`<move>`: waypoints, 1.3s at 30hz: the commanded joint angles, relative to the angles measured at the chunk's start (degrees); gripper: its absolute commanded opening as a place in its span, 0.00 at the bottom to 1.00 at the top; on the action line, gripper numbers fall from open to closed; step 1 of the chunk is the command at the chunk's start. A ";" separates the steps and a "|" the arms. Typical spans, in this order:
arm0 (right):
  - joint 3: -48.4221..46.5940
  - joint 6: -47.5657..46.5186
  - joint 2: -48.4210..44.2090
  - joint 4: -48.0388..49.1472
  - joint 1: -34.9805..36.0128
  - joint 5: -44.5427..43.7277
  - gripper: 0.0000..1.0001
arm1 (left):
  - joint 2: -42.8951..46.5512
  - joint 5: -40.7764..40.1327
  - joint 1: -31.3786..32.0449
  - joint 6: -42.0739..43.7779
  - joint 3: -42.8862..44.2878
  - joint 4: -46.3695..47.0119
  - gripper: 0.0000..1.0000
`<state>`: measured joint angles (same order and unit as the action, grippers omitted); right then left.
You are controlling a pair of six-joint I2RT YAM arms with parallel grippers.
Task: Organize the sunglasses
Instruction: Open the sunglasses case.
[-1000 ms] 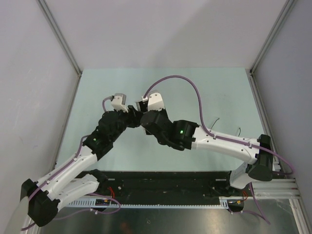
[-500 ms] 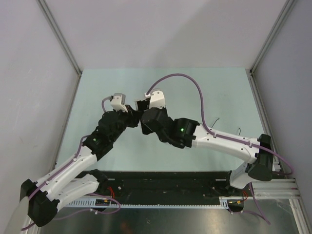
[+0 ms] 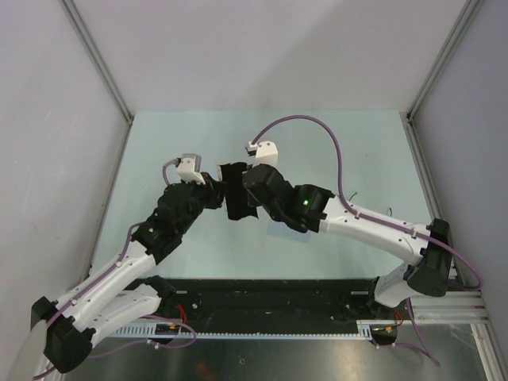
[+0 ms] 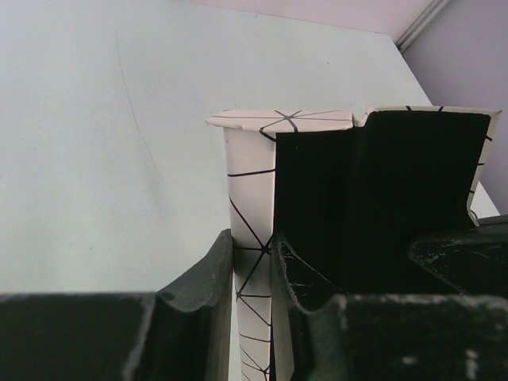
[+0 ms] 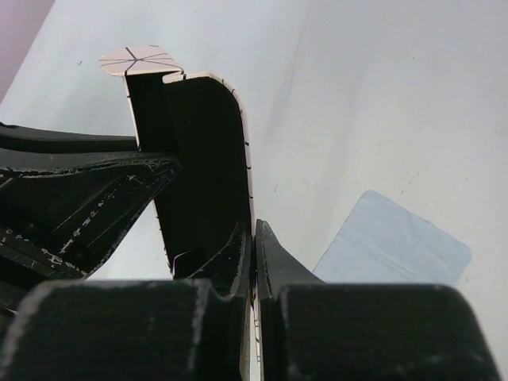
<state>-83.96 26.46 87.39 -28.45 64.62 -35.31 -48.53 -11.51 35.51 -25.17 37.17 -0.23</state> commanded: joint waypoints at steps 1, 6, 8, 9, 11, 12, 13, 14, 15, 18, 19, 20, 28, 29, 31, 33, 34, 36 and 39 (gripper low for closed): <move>1.43 0.61 -2.84 -4.51 -3.62 -4.51 0.00 | 3.09 -4.84 -0.44 1.61 -0.25 1.02 0.00; 1.87 0.88 -2.58 -4.51 -4.33 -3.28 0.00 | 3.62 -5.63 -0.44 1.18 -0.43 1.02 0.00; 2.22 1.31 -2.58 -4.51 -5.11 -2.75 0.00 | 4.15 -5.98 -0.44 1.00 -0.69 1.11 0.00; 2.40 1.58 -2.67 -4.69 -5.38 -2.31 0.00 | 4.67 -6.07 -0.44 0.91 -0.95 1.02 0.00; 3.10 2.37 -2.76 -4.51 -6.26 -0.99 0.00 | 5.29 -6.51 -0.44 0.82 -1.31 0.93 0.00; 3.37 2.54 -2.93 -4.34 -7.22 -0.55 0.00 | 5.64 -6.68 -0.44 0.65 -1.66 0.93 0.00; 3.72 2.63 -3.11 -3.90 -7.58 0.76 0.00 | 6.34 -6.95 -0.44 0.56 -1.83 1.02 0.01; 4.15 2.81 -3.19 -3.64 -8.10 1.46 0.00 | 6.61 -7.21 -0.44 0.47 -2.01 0.93 0.00; 4.68 2.90 -3.20 -3.29 -8.98 2.17 0.00 | 6.87 -7.30 -0.44 0.47 -2.27 0.93 0.00; 5.21 2.46 -3.72 -2.14 -8.99 3.84 0.00 | 6.87 -6.69 -0.44 0.65 -2.28 0.93 0.01; 5.30 2.37 -3.55 -1.79 -9.07 4.54 0.00 | 6.70 -6.60 -0.44 0.56 -2.19 0.85 0.00; 5.30 2.28 -3.46 -1.70 -9.16 4.81 0.00 | 6.44 -6.42 -0.44 0.47 -2.19 0.84 0.00; 6.70 3.60 -2.49 -1.18 -11.62 8.94 0.00 | 8.89 -8.79 -0.44 -1.11 -3.33 0.84 0.00; 7.06 3.77 -2.41 -0.82 -12.58 9.73 0.00 | 9.33 -8.97 -0.44 -1.29 -3.59 0.84 0.00; 7.67 4.04 -2.32 0.32 -13.73 12.45 0.00 | 10.30 -9.32 -0.44 -1.55 -3.86 0.93 0.00; 8.38 4.13 -1.97 0.93 -14.52 13.77 0.00 | 10.74 -9.58 -0.44 -1.64 -4.12 0.84 0.00; 8.46 4.22 -1.88 1.20 -14.61 14.04 0.00 | 11.35 -10.02 -0.44 -1.73 -4.21 0.84 0.00; 8.47 4.30 -1.61 1.29 -14.79 14.48 0.00 | 11.53 -10.11 -0.44 -1.73 -4.30 0.84 0.00; 8.55 4.04 -1.96 1.99 -14.35 14.92 0.00 | 10.92 -9.76 -0.44 -1.55 -4.03 0.93 0.00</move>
<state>-76.82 31.94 85.69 -20.14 54.39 -10.11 -40.32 -15.33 35.62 -26.94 32.36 -2.31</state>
